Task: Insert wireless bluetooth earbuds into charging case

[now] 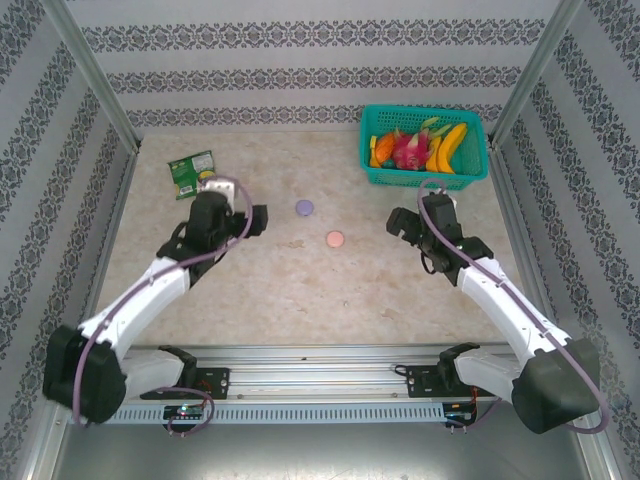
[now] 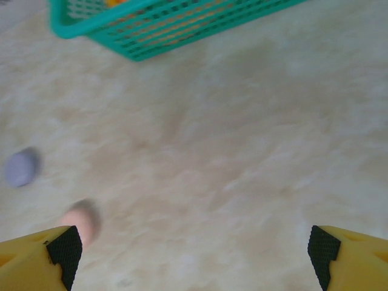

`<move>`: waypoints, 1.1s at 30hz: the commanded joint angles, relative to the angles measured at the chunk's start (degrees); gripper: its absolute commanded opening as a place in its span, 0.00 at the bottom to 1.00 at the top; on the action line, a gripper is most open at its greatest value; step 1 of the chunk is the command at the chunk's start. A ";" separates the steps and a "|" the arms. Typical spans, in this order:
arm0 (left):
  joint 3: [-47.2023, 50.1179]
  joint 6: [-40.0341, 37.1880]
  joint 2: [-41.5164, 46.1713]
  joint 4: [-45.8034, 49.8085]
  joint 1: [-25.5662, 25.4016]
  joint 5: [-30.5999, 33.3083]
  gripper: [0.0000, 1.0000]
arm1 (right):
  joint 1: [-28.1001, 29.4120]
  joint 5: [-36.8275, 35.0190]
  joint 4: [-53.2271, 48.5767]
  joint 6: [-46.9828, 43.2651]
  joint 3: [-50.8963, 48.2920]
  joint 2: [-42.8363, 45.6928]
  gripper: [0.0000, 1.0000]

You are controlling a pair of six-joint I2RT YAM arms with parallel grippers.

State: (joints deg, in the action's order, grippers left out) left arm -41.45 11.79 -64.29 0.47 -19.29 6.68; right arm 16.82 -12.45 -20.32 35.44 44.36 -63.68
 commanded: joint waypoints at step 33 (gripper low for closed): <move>17.23 -11.52 -25.40 -47.14 19.87 -9.58 1.00 | -15.47 7.85 73.66 -33.44 -22.96 -23.24 0.98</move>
State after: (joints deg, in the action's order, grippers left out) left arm -23.55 0.01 -89.38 -47.03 -0.12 -0.82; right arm 0.49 -6.96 50.59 1.93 21.34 -87.74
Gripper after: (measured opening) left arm 0.998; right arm 0.976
